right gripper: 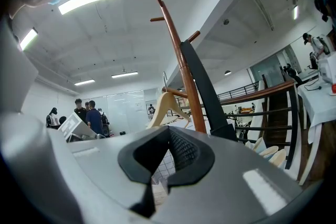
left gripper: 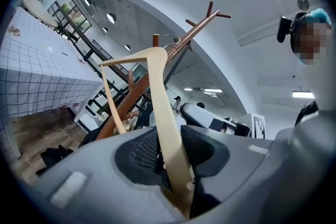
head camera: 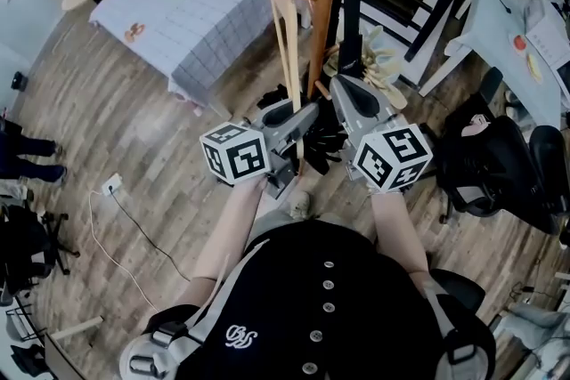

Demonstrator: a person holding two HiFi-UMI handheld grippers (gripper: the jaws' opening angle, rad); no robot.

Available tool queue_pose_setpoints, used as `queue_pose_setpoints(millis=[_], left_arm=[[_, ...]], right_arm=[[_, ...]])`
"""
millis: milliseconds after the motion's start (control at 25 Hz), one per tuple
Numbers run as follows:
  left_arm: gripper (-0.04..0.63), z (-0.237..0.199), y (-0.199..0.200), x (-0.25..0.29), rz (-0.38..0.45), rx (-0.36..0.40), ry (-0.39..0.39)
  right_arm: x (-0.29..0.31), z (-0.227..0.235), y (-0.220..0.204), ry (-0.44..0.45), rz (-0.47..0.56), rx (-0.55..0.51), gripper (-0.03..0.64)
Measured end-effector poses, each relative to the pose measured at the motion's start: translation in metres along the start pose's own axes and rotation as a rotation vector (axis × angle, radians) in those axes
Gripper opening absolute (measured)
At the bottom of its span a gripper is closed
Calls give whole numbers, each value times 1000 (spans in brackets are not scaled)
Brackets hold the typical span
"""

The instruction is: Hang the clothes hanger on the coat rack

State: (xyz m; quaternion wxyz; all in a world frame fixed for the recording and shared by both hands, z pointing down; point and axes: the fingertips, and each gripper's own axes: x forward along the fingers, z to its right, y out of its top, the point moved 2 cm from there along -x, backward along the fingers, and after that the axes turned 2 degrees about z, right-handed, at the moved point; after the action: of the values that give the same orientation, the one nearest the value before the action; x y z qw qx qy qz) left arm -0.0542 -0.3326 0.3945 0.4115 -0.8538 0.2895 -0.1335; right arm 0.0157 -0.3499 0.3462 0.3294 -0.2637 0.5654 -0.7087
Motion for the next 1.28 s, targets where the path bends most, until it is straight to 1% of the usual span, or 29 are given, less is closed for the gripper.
queue_pose_setpoints(millis=[400,600,840,1280], left_arm=[[127,-14,2,8,-9,-7,2],[127,-18,-6,11,-40,1,2],[129,-23,-14,13,-65,-9,18],[129,-31,-30,22,-110,-27,20]], right_arm=[[4,13,-1,-28,0,7,2],[5,16,-6,-33,-17,3,2],[2,21,-8,-43,-29,1,2],[-1,29,-13,-54,-50,6,2]])
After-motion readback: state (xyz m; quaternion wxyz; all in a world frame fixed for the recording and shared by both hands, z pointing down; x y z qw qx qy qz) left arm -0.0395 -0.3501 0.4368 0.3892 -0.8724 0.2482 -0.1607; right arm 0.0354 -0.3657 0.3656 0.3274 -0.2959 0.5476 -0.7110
